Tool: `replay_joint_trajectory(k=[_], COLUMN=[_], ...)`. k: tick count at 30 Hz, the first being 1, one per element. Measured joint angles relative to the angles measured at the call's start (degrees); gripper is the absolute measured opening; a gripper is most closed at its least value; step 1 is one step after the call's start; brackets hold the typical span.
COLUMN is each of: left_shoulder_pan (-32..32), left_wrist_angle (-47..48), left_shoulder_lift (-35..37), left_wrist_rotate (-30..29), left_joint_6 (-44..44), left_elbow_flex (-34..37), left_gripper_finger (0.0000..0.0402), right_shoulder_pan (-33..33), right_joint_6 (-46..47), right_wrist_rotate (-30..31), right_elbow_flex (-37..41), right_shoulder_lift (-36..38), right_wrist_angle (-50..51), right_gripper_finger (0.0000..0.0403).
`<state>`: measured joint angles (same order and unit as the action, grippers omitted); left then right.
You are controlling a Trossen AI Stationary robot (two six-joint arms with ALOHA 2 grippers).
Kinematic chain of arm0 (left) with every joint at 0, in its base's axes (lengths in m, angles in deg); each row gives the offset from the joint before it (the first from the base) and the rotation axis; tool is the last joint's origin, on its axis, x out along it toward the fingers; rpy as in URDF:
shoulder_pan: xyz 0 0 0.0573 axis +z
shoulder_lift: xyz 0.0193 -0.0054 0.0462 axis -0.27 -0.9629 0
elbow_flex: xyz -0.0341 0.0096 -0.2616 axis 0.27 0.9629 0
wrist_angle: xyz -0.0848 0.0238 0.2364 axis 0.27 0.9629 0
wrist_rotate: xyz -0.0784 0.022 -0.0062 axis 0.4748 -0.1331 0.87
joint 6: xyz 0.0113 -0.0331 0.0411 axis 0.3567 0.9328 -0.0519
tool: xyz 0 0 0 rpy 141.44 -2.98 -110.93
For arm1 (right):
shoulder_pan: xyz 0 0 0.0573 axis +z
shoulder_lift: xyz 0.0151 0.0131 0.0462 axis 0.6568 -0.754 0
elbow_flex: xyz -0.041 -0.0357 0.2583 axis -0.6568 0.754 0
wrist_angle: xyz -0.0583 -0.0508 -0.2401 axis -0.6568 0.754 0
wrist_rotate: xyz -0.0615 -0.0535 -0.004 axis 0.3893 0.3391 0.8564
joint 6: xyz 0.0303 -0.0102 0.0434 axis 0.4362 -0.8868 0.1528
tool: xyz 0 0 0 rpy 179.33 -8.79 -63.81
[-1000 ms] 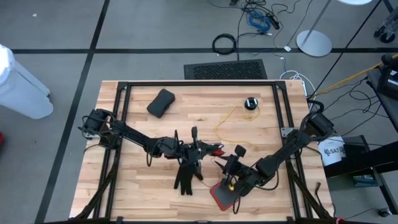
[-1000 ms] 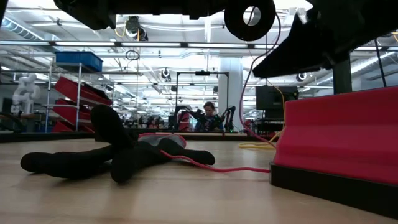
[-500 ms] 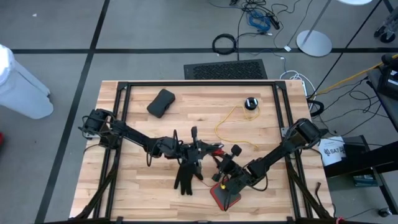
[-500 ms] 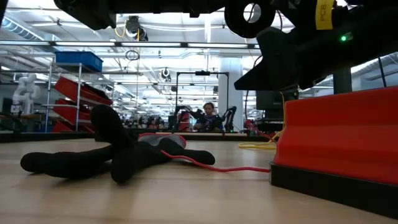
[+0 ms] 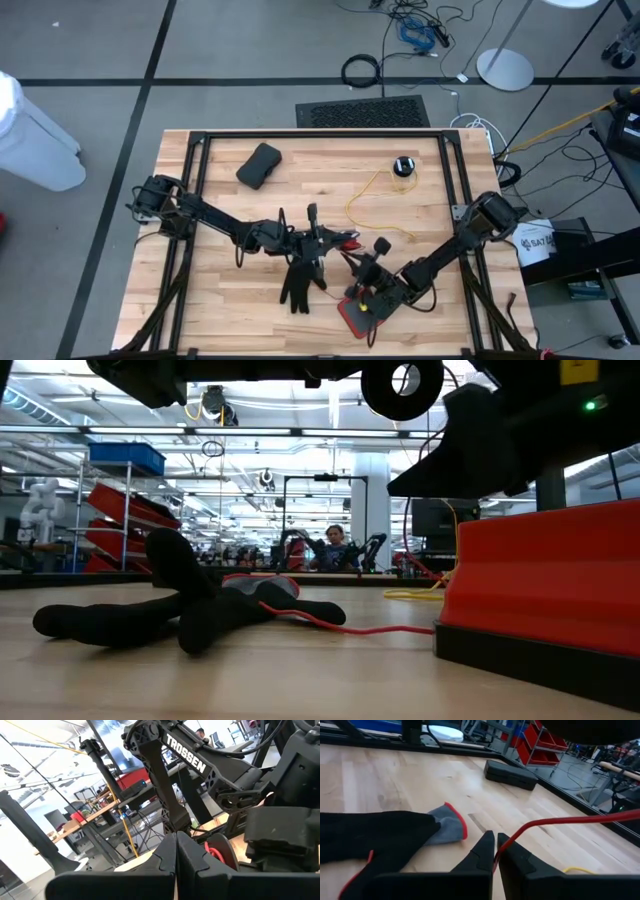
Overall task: Coil cords
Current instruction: Coil the red wire onto the black spool
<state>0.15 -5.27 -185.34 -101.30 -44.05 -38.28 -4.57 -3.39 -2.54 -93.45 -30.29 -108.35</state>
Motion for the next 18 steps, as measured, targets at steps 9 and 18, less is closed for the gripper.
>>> replay_joint_trajectory(k=[9,18], left_shoulder_pan=[0.0,0.0], left_wrist_angle=[0.0,0.0], left_shoulder_lift=[0.0,0.0], left_wrist_rotate=[0.0,1.2], left_joint_6=[0.1,3.1], left_elbow_flex=[0.0,0.0], left_gripper_finger=[0.0,0.0], right_shoulder_pan=[0.4,0.4], right_joint_6=[-0.1,-1.4], right_wrist_rotate=[-0.8,-1.1], right_elbow_flex=[0.0,0.0], right_shoulder_lift=[0.0,0.0], right_wrist_angle=[0.0,2.9], right_gripper_finger=[0.0011,0.0005])
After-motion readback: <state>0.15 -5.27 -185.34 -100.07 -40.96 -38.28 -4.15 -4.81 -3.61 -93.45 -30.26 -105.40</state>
